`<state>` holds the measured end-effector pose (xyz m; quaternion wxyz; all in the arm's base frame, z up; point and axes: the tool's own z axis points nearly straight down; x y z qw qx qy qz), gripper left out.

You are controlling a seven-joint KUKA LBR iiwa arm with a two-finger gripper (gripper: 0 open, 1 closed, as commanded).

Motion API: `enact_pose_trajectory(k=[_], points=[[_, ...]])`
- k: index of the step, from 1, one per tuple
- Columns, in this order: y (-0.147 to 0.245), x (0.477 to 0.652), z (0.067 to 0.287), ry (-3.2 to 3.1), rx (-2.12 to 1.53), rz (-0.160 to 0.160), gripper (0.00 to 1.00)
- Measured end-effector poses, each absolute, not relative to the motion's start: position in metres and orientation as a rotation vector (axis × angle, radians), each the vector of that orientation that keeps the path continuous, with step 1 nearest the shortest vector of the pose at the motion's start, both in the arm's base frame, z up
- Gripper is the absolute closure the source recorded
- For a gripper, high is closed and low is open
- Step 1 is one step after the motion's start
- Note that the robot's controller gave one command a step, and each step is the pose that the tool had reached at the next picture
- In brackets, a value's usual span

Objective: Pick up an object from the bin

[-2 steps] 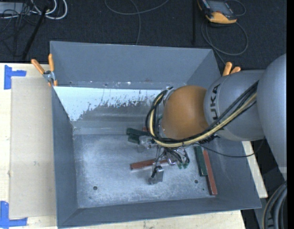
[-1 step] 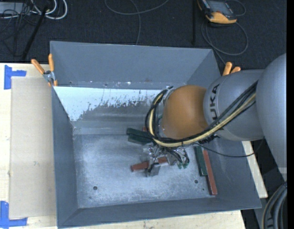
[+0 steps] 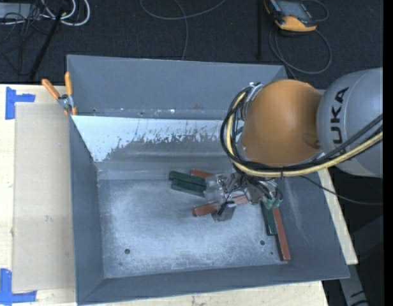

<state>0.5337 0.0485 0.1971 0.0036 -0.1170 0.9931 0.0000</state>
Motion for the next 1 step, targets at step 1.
enact_pose_trajectory(k=[1], points=[[0.0677, 0.5738, 0.2395, 2.979, -0.977, 0.001, 1.00]])
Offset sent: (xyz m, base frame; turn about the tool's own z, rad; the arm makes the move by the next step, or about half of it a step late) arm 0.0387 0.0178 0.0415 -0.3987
